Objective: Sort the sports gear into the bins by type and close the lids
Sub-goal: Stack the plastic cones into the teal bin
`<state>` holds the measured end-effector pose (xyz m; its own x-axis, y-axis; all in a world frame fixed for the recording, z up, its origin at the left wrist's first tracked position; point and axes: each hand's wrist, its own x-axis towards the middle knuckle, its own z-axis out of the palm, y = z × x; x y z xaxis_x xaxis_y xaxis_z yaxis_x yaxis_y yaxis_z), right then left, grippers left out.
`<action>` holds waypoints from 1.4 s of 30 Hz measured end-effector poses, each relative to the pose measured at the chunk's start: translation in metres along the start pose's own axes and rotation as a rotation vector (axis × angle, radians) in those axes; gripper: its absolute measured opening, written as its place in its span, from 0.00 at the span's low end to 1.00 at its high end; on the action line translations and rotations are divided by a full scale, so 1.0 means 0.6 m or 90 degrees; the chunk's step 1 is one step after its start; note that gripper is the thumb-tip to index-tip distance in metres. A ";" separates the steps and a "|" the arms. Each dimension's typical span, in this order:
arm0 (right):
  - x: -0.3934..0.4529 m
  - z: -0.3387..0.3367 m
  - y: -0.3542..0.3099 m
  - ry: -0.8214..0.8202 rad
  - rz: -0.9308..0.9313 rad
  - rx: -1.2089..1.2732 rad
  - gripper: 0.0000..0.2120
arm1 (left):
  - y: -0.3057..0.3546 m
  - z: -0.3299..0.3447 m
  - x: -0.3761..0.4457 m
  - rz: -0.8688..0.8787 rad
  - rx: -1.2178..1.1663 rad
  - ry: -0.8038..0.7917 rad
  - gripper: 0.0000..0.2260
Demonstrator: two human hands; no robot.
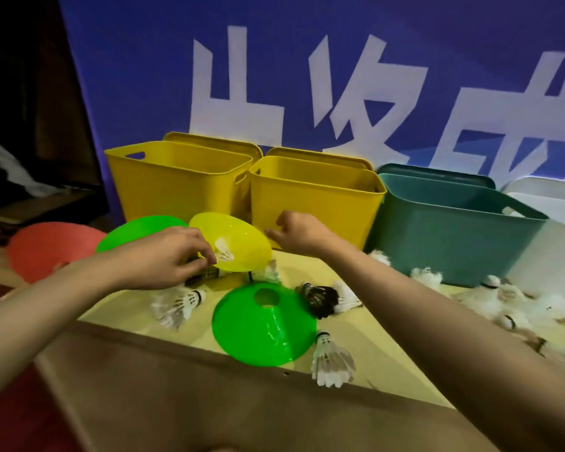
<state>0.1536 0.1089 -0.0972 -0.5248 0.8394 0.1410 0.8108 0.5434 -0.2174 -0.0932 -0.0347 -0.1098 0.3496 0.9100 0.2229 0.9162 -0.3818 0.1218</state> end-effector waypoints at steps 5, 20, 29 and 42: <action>0.006 0.053 -0.036 -0.072 -0.084 -0.062 0.32 | -0.030 0.007 -0.053 -0.055 -0.011 0.014 0.09; -0.012 0.058 -0.030 0.371 -0.171 0.002 0.10 | 0.002 0.021 -0.051 -0.039 -0.058 0.018 0.11; -0.075 -0.042 0.005 0.430 -0.033 0.295 0.11 | 0.030 0.032 -0.006 0.000 -0.050 0.003 0.10; -0.211 -0.219 0.319 0.498 0.273 1.050 0.05 | 0.126 0.079 0.099 0.077 0.030 -0.147 0.26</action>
<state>0.4091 0.1068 -0.0299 0.2291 0.9701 0.0798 -0.4455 0.1774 -0.8775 0.0062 -0.0021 -0.1335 0.4870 0.8734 0.0060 0.8715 -0.4865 0.0614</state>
